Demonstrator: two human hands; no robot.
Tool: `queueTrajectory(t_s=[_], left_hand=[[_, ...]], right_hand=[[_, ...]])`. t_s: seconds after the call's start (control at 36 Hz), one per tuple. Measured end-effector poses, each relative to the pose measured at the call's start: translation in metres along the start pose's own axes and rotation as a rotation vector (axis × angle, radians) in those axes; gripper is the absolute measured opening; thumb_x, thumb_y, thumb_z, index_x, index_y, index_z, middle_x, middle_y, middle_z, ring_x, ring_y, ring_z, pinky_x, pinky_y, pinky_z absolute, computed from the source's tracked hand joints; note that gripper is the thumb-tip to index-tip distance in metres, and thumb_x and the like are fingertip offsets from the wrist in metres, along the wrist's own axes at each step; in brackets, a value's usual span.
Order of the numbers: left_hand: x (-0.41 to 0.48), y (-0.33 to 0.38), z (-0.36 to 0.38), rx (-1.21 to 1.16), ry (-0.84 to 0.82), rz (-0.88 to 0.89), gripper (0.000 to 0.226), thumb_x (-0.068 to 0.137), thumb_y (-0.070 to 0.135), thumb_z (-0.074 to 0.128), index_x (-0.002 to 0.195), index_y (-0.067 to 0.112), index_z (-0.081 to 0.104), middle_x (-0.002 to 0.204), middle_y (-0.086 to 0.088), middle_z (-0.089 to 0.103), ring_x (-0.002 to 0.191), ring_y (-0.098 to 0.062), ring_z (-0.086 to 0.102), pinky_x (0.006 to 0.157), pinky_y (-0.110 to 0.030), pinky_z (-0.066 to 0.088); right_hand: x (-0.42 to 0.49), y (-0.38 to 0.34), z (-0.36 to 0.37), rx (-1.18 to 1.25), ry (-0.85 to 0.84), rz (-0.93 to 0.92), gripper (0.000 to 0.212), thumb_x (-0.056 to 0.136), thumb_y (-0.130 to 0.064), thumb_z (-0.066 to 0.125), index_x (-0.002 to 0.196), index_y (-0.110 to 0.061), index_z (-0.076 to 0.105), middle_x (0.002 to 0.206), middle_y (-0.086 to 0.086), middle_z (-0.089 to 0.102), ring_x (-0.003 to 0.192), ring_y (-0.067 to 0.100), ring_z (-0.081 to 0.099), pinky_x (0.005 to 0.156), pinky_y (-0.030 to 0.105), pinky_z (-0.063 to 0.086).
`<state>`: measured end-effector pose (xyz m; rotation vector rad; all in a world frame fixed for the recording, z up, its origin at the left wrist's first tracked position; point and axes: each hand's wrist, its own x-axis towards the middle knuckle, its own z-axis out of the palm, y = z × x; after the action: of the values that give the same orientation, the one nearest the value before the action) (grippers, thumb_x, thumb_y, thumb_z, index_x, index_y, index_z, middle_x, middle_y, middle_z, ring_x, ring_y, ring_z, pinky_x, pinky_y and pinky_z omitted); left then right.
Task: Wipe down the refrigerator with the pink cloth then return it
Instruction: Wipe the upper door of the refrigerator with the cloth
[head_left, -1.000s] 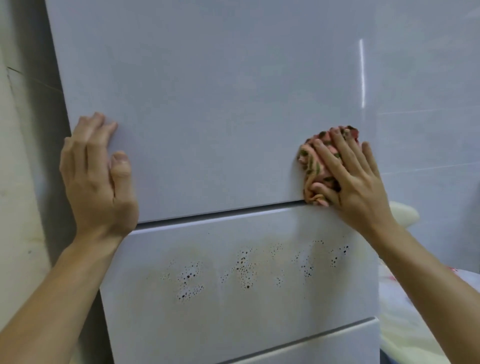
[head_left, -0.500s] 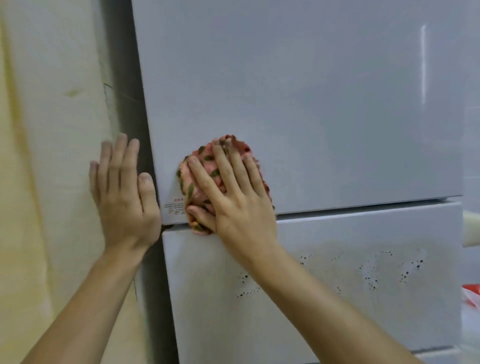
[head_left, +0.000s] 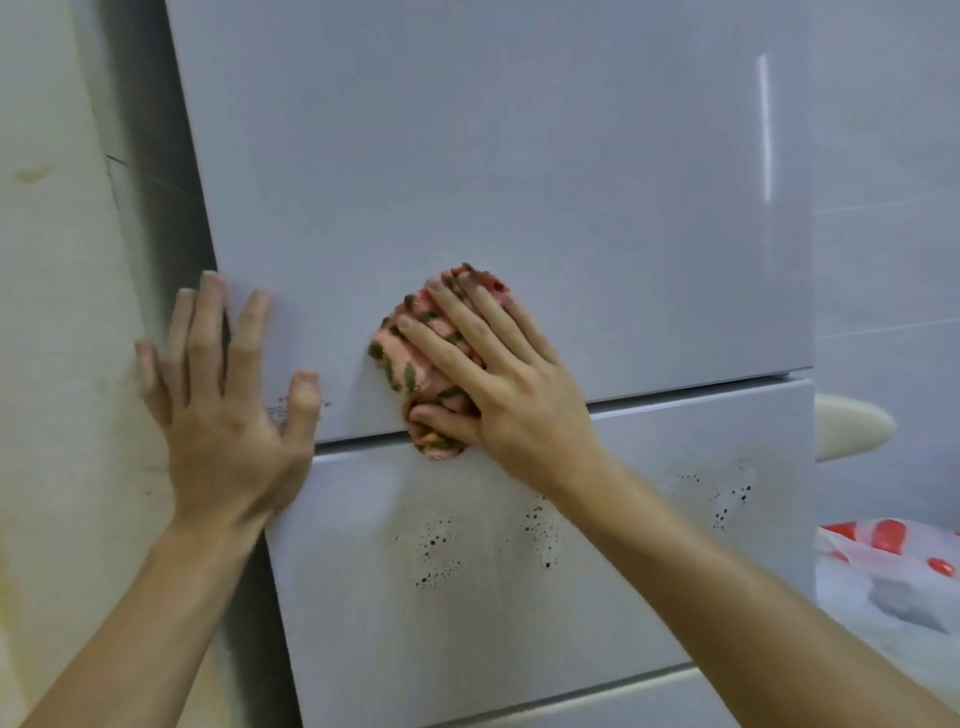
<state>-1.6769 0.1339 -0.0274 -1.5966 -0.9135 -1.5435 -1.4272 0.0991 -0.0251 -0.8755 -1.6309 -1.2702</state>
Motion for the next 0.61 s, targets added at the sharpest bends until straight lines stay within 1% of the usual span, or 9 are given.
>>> queueTrajectory(t_s=[0.11,0.17,0.22,0.28,0.36,0.42,0.47,0.53,0.61], left_hand=[[-0.002,0.031,0.011,-0.006,0.034,0.102,0.065,0.097,0.036,0.054,0.158,0.016,0.043,0.169,-0.013,0.029,0.157,-0.033,0.025,0.128,-0.056,0.012],[-0.001,0.043,0.018,-0.022,0.040,0.128,0.062,0.098,0.035,0.054,0.156,0.016,0.047,0.169,-0.013,0.031,0.157,-0.034,0.027,0.128,-0.054,0.013],[-0.001,0.050,0.023,-0.014,0.052,0.140,0.059,0.099,0.034,0.053,0.155,0.016,0.049,0.168,-0.013,0.033,0.156,-0.033,0.029,0.129,-0.052,0.014],[-0.001,0.051,0.025,0.006,0.060,0.140,0.057,0.100,0.034,0.051,0.154,0.015,0.049,0.167,-0.012,0.035,0.156,-0.033,0.029,0.129,-0.053,0.016],[-0.002,0.050,0.025,0.021,0.052,0.137,0.057,0.100,0.034,0.050,0.154,0.015,0.049,0.168,-0.011,0.035,0.156,-0.033,0.029,0.128,-0.054,0.018],[-0.003,0.049,0.024,0.016,0.040,0.129,0.058,0.100,0.035,0.050,0.155,0.016,0.048,0.168,-0.011,0.034,0.157,-0.033,0.028,0.128,-0.053,0.016],[-0.003,0.050,0.022,0.003,0.027,0.125,0.059,0.100,0.035,0.050,0.156,0.017,0.047,0.169,-0.011,0.033,0.157,-0.032,0.027,0.129,-0.052,0.014],[-0.003,0.049,0.020,-0.011,0.008,0.125,0.060,0.099,0.035,0.050,0.157,0.017,0.046,0.169,-0.010,0.032,0.157,-0.031,0.026,0.130,-0.050,0.012],[-0.003,0.047,0.018,-0.009,-0.026,0.118,0.060,0.100,0.035,0.047,0.158,0.018,0.045,0.169,-0.009,0.032,0.158,-0.031,0.025,0.130,-0.049,0.012]], right_hand=[[-0.033,0.065,-0.034,-0.069,-0.019,0.021,0.066,0.104,-0.058,0.056,0.157,-0.019,0.047,0.167,0.012,0.035,0.158,0.030,0.027,0.127,0.053,0.027],[-0.052,0.100,-0.052,-0.110,-0.033,0.065,0.066,0.105,-0.058,0.053,0.157,-0.018,0.045,0.167,0.013,0.033,0.158,0.031,0.026,0.127,0.055,0.026],[-0.070,0.130,-0.067,-0.149,-0.040,0.138,0.066,0.107,-0.059,0.047,0.158,-0.018,0.043,0.169,0.013,0.031,0.158,0.033,0.025,0.128,0.055,0.024],[-0.088,0.157,-0.078,-0.161,-0.048,0.238,0.066,0.108,-0.060,0.040,0.160,-0.020,0.040,0.170,0.011,0.028,0.159,0.030,0.022,0.129,0.054,0.020],[-0.108,0.186,-0.090,-0.138,-0.035,0.377,0.067,0.108,-0.058,0.037,0.162,-0.018,0.035,0.172,0.011,0.024,0.161,0.026,0.017,0.129,0.055,0.019],[-0.115,0.191,-0.093,-0.091,-0.025,0.457,0.067,0.109,-0.054,0.039,0.163,-0.017,0.032,0.173,0.008,0.019,0.161,0.023,0.015,0.129,0.050,0.021],[-0.115,0.186,-0.093,-0.046,-0.022,0.547,0.065,0.107,-0.048,0.041,0.165,-0.021,0.030,0.174,0.003,0.017,0.161,0.018,0.016,0.128,0.040,0.023],[-0.112,0.179,-0.094,-0.057,0.006,0.587,0.060,0.107,-0.042,0.039,0.163,-0.022,0.033,0.173,0.003,0.024,0.159,0.019,0.022,0.126,0.033,0.026],[-0.100,0.161,-0.095,-0.081,0.098,0.632,0.052,0.110,-0.037,0.038,0.154,-0.012,0.049,0.160,0.008,0.047,0.150,0.029,0.039,0.121,0.030,0.028]])
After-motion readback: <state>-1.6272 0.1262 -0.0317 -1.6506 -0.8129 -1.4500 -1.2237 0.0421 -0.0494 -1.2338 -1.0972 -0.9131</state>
